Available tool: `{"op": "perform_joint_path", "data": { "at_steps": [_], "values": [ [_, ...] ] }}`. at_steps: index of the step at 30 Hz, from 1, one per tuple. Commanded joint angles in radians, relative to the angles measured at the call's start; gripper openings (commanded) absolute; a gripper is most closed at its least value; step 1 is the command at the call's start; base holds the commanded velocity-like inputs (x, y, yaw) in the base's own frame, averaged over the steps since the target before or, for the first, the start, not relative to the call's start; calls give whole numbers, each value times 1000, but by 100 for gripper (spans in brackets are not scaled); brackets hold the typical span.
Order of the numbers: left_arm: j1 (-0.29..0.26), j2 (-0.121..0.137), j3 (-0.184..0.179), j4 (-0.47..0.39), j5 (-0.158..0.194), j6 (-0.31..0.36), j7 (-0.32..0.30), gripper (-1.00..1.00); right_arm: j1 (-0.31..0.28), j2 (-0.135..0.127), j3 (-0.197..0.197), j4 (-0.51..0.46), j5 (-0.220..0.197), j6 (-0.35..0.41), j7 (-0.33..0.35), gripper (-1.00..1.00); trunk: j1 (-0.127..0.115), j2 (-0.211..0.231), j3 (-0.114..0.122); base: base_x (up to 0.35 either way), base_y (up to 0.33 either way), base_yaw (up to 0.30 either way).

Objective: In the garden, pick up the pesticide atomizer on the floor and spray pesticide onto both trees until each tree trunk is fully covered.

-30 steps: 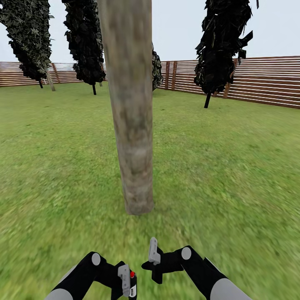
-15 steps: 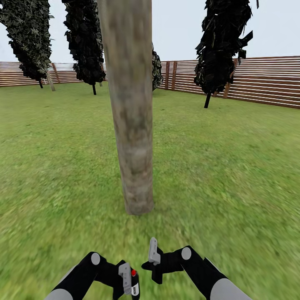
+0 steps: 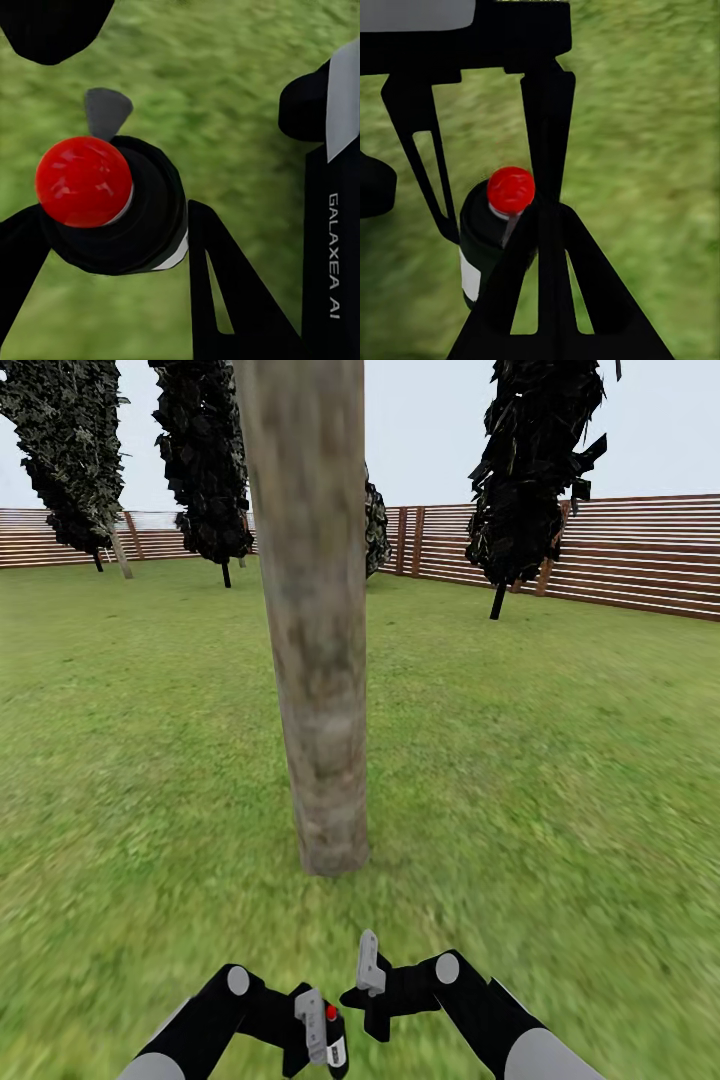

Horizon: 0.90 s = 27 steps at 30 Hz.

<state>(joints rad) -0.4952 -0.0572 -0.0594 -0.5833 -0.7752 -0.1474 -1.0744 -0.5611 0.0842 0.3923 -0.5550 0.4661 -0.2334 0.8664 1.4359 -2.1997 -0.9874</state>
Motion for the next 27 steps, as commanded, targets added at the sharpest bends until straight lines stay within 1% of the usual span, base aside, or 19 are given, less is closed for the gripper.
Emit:
{"op": "perform_joint_path", "data": {
  "at_steps": [1, 12, 13, 16, 18, 20, 21, 23, 26, 27],
  "values": [
    [0, -2, 1, -1, -9, -11, 0, -100, 0, 0, 0, -1, 10, -6, 0, -100, 0, 0, -1, 0, 0, 0],
    [-2, -6, 4, -2, -7, -11, 2, -100, 0, 0, 0, 0, 11, -7, 0, -100, 0, 0, -1, 0, 0, 0],
    [-2, -6, 4, -2, 0, -11, 2, -100, 0, 0, 0, 0, 10, -7, 0, -100, 0, 0, -1, 0, 0, 0],
    [-2, -5, 3, -1, 46, -13, 1, -100, 0, 0, 0, 0, 11, -6, 0, -100, 0, 0, -1, 0, 0, 0],
    [-1, -4, 2, 0, 60, -15, 1, -100, 0, 0, 0, 0, 11, -6, 0, -100, 0, 0, -1, 0, 0, 0],
    [-1, -4, 1, 2, 66, -16, 1, -100, 0, 0, 0, 0, 11, -6, 0, -100, 0, 0, -1, 0, 0, 0],
    [-1, 13, 1, 13, 64, -16, 16, -100, 0, 0, -1, 0, 11, -7, 0, -100, 0, 0, -1, 0, 0, 0],
    [0, 39, 1, 14, 60, -16, 25, -100, 0, 0, -1, 0, 11, -7, 0, -100, 0, 0, -1, 0, 0, 0],
    [4, 107, -4, 17, 58, -16, 29, -100, 0, 0, 0, 0, 11, -7, 0, -100, 0, 0, -1, 0, 0, 0],
    [6, 121, -5, 17, 58, -16, 29, -100, 0, -1, 0, 0, 11, -7, 0, -100, 0, 0, -1, 0, 0, 0]
  ]
}}
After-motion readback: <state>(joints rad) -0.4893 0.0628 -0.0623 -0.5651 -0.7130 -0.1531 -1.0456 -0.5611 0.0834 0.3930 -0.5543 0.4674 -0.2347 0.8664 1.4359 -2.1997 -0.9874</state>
